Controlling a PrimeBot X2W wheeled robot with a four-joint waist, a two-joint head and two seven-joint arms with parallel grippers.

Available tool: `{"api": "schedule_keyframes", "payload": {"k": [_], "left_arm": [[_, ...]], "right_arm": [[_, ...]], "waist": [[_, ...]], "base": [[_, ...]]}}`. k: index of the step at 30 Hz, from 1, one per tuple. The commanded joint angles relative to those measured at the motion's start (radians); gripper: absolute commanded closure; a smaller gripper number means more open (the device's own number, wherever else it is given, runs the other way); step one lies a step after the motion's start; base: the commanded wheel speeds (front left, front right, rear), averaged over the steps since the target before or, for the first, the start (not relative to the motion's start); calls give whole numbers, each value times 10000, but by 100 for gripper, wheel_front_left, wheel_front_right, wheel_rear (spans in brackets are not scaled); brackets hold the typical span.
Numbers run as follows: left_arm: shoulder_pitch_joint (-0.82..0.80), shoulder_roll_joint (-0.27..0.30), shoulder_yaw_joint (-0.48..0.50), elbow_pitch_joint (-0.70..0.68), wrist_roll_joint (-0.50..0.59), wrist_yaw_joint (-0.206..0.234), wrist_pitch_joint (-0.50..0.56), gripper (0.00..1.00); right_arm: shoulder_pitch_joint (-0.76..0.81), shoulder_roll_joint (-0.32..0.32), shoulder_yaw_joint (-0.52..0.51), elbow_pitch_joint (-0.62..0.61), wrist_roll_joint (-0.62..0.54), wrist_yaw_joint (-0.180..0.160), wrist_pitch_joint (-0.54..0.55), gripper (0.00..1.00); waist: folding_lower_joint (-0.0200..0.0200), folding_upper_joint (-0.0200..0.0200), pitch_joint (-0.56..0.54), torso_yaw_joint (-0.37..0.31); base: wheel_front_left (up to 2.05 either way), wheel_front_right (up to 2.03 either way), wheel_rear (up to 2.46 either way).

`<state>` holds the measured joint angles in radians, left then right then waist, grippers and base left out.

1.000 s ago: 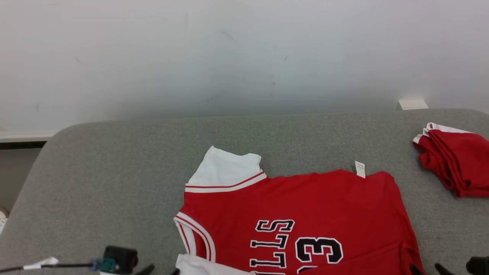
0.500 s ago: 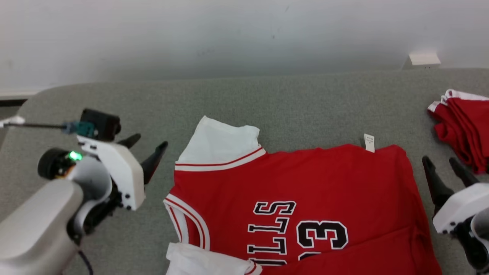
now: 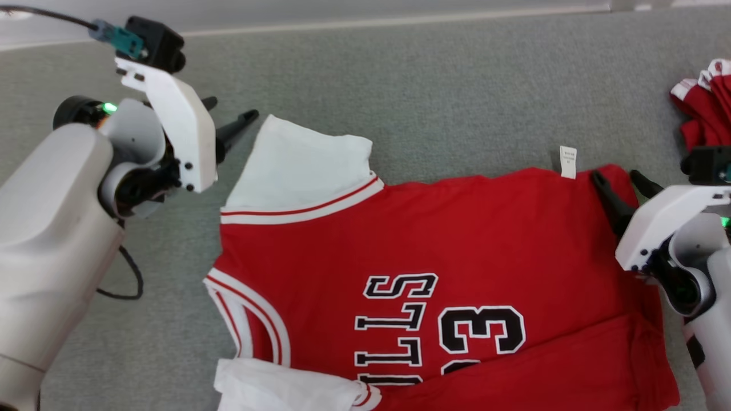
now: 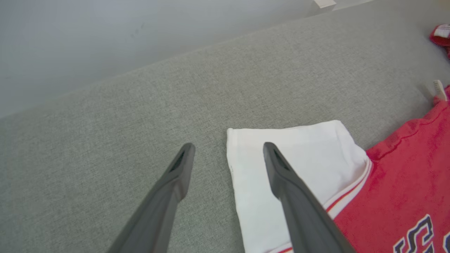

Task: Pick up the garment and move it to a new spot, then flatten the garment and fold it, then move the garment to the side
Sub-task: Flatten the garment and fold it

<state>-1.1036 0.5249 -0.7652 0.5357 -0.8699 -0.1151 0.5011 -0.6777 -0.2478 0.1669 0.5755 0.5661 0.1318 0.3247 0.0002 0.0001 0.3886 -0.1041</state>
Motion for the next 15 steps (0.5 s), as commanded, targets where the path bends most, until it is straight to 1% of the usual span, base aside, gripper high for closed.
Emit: {"api": "schedule_keyframes", "payload": {"k": [1,8,12,13,15], "left_arm": [[-118,-40,-32,147,-73,-40,42,0],[-712,-234,-498,1139,-414,-155,220,0],[-828,-238,-938,1202,-870,-163,641,0],[-838,-210,-1044,1152,-1033,-164,764,0],[-842,-124,-1283,1048,-1300,-165,947,0]], "right_arm": [[-166,-32,119,99,165,-24,-32,0],[-639,209,1246,812,829,-24,-290,0],[-787,289,1959,1109,1268,-23,-388,0],[-801,306,2136,1129,1409,-9,-400,7],[-808,318,2537,1115,1661,15,-397,51]], "waist": [[-2,-1,245,-188],[-2,-1,753,-511],[-2,-1,912,-604],[-2,-1,930,-614],[-2,-1,939,-625]], "base": [[0,0,0],[0,0,0],[0,0,0],[0,0,0],[0,0,0]]}}
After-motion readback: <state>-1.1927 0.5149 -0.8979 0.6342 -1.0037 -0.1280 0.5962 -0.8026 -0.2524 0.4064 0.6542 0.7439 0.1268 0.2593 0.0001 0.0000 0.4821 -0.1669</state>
